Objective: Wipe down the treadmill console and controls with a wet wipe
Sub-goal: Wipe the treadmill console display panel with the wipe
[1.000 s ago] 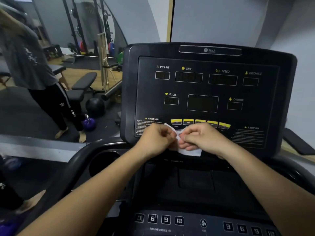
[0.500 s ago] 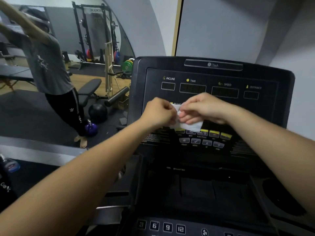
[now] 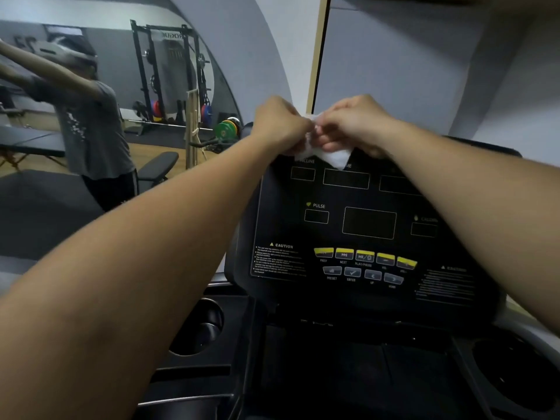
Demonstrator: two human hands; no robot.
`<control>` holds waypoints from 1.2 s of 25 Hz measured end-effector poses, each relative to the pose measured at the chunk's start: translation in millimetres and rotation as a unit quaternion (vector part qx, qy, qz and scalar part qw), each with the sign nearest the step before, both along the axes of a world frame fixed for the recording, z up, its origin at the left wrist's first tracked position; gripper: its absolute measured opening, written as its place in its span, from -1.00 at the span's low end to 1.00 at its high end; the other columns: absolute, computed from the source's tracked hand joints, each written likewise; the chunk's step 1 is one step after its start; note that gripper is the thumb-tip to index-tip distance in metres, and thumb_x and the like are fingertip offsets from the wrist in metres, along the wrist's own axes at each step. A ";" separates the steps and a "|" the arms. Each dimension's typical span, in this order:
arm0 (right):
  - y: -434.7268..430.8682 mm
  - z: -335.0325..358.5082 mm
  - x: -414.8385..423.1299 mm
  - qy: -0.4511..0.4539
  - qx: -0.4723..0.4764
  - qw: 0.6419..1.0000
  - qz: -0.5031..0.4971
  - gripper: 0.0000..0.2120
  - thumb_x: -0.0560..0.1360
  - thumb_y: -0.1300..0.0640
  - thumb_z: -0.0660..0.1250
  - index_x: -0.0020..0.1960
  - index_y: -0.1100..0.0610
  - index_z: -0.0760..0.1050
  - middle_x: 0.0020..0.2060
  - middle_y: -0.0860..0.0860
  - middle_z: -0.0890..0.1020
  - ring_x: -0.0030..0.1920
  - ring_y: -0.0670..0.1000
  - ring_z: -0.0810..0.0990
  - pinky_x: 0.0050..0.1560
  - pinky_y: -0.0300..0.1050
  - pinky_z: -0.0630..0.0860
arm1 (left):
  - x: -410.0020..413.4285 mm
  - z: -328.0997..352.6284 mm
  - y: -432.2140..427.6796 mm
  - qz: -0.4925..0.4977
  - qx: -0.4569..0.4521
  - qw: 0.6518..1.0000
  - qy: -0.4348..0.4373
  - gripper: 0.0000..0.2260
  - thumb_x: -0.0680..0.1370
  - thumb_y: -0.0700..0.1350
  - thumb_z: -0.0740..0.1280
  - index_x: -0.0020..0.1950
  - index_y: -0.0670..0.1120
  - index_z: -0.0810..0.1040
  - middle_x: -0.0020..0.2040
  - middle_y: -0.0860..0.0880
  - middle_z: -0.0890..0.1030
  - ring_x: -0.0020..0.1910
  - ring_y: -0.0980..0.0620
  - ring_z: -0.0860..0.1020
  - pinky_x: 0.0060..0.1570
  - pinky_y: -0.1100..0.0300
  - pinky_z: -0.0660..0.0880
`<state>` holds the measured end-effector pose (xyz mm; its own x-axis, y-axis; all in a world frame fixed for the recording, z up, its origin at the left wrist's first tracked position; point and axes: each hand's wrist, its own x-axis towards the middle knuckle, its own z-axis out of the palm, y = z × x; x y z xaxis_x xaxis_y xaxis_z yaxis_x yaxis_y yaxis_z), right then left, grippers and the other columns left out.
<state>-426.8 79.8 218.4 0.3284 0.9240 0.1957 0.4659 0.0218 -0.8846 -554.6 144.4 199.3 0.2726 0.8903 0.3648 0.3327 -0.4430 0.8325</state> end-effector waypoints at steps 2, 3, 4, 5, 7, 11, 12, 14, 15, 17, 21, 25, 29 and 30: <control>4.9 -5.4 -2.7 0.032 0.011 0.999 0.000 -0.93 0.50 0.32 0.33 -0.14 0.22 0.55 -0.28 0.11 0.66 -0.29 0.01 0.71 -0.22 -0.13 0.66 | -7.7 -4.3 2.9 0.024 0.058 0.997 0.041 -0.89 0.39 -0.09 0.46 -0.22 -0.13 0.67 -0.27 -0.11 0.68 -0.22 -0.03 0.68 -0.14 0.05 0.66; 5.0 -12.0 -5.5 0.044 0.005 0.999 0.009 -0.93 0.51 0.32 0.31 -0.12 0.23 0.56 -0.26 0.11 0.67 -0.25 0.02 0.72 -0.19 -0.13 0.66 | -12.4 -9.9 3.8 0.028 0.072 0.995 0.060 -0.89 0.39 -0.07 0.46 -0.21 -0.11 0.68 -0.27 -0.08 0.68 -0.22 -0.01 0.67 -0.12 0.07 0.65; 4.3 -20.6 -8.4 0.051 -0.006 0.998 0.018 -0.92 0.52 0.31 0.31 -0.09 0.23 0.58 -0.24 0.11 0.68 -0.21 0.02 0.73 -0.16 -0.12 0.67 | -18.0 -17.0 2.9 0.022 0.069 0.995 0.070 -0.87 0.39 -0.05 0.46 -0.19 -0.10 0.69 -0.26 -0.08 0.68 -0.22 -0.01 0.67 -0.10 0.07 0.65; 2.6 -30.8 -12.1 0.055 -0.017 0.998 0.026 -0.91 0.53 0.30 0.30 -0.07 0.23 0.59 -0.22 0.12 0.69 -0.18 0.03 0.73 -0.14 -0.11 0.67 | -24.3 -26.6 0.0 0.015 0.061 0.995 0.077 -0.85 0.40 -0.04 0.46 -0.18 -0.11 0.70 -0.25 -0.09 0.69 -0.22 -0.01 0.67 -0.10 0.09 0.65; -4.1 -54.4 -21.6 0.064 -0.029 0.997 0.036 -0.91 0.53 0.32 0.30 -0.06 0.26 0.59 -0.20 0.14 0.70 -0.19 0.03 0.73 -0.15 -0.09 0.68 | -36.9 -51.6 -9.9 0.018 0.060 0.992 0.107 -0.83 0.42 -0.03 0.46 -0.16 -0.13 0.70 -0.23 -0.08 0.69 -0.19 0.02 0.66 -0.13 0.20 0.59; -30.1 -115.2 -41.5 0.067 -0.056 0.995 0.050 -0.87 0.55 0.35 0.31 0.04 0.38 0.58 -0.14 0.22 0.70 -0.21 0.04 0.71 -0.11 -0.09 0.65 | -61.9 -114.6 -33.2 0.021 0.046 0.989 0.141 -0.87 0.42 -0.04 0.47 -0.27 -0.07 0.67 -0.33 -0.05 0.65 -0.24 0.03 0.62 -0.26 0.31 0.37; -38.2 -130.0 -45.9 0.070 -0.066 0.994 0.052 -0.87 0.54 0.34 0.32 0.04 0.39 0.57 -0.13 0.23 0.70 -0.19 0.05 0.71 -0.12 -0.11 0.64 | -67.5 -130.2 -40.2 0.013 0.022 0.990 0.136 -0.87 0.41 -0.06 0.47 -0.29 -0.08 0.66 -0.33 -0.05 0.67 -0.25 0.05 0.63 -0.25 0.31 0.42; -52.5 -156.1 -53.1 0.079 -0.083 0.992 0.056 -0.91 0.54 0.34 0.34 0.01 0.36 0.58 -0.14 0.23 0.71 -0.19 0.06 0.71 -0.16 -0.15 0.64 | -77.1 -159.6 -54.5 0.001 -0.015 0.992 0.123 -0.88 0.40 -0.09 0.47 -0.29 -0.11 0.66 -0.35 -0.07 0.68 -0.28 0.06 0.65 -0.19 0.25 0.55; -58.7 -167.5 -55.4 0.081 -0.091 0.991 0.058 -0.93 0.54 0.33 0.35 -0.03 0.33 0.58 -0.16 0.23 0.71 -0.19 0.06 0.71 -0.17 -0.15 0.64 | -80.4 -172.1 -61.0 -0.005 -0.024 0.993 0.119 -0.89 0.39 -0.09 0.47 -0.29 -0.11 0.66 -0.36 -0.07 0.68 -0.30 0.04 0.66 -0.17 0.19 0.59; -69.3 -187.6 -59.6 0.075 -0.113 0.989 0.067 -0.93 0.53 0.34 0.34 -0.08 0.29 0.60 -0.20 0.21 0.71 -0.20 0.07 0.72 -0.14 -0.09 0.65 | -86.7 -191.1 -72.4 -0.019 -0.051 0.992 0.117 -0.88 0.40 -0.10 0.49 -0.29 -0.12 0.65 -0.38 -0.04 0.68 -0.31 0.03 0.67 -0.17 0.09 0.62; -80.5 -202.3 -63.8 0.042 -0.144 0.986 0.076 -0.92 0.50 0.36 0.32 -0.09 0.28 0.60 -0.24 0.16 0.72 -0.18 0.07 0.73 -0.08 -0.03 0.67 | -92.3 -203.3 -77.0 -0.048 -0.109 0.988 0.102 -0.86 0.42 -0.10 0.52 -0.30 -0.11 0.65 -0.42 0.00 0.67 -0.36 0.08 0.67 -0.16 0.09 0.64; -60.6 -172.3 -57.9 0.027 -0.081 0.995 0.047 -0.93 0.52 0.37 0.32 -0.09 0.32 0.59 -0.26 0.21 0.70 -0.23 0.09 0.73 -0.11 0.03 0.66 | -82.2 -175.1 -62.4 0.025 -0.032 0.994 0.101 -0.87 0.41 -0.06 0.48 -0.29 -0.09 0.68 -0.39 -0.05 0.66 -0.31 0.04 0.65 -0.18 0.13 0.61; -32.8 -123.9 -50.2 0.026 -0.015 0.999 0.015 -0.88 0.54 0.36 0.30 -0.14 0.26 0.57 -0.25 0.24 0.68 -0.32 0.05 0.70 -0.21 -0.07 0.66 | -62.4 -125.7 -31.0 0.059 0.045 0.994 0.082 -0.86 0.39 -0.04 0.44 -0.29 -0.09 0.66 -0.35 -0.08 0.66 -0.25 -0.02 0.64 -0.16 0.16 0.58; -27.5 -111.8 -49.2 0.015 0.003 1.000 0.003 -0.87 0.54 0.35 0.29 -0.15 0.25 0.58 -0.25 0.23 0.69 -0.33 0.04 0.69 -0.23 -0.09 0.65 | -56.5 -113.6 -24.5 0.063 0.068 0.993 0.076 -0.86 0.40 -0.05 0.43 -0.29 -0.09 0.65 -0.32 -0.08 0.66 -0.23 -0.04 0.63 -0.17 0.17 0.55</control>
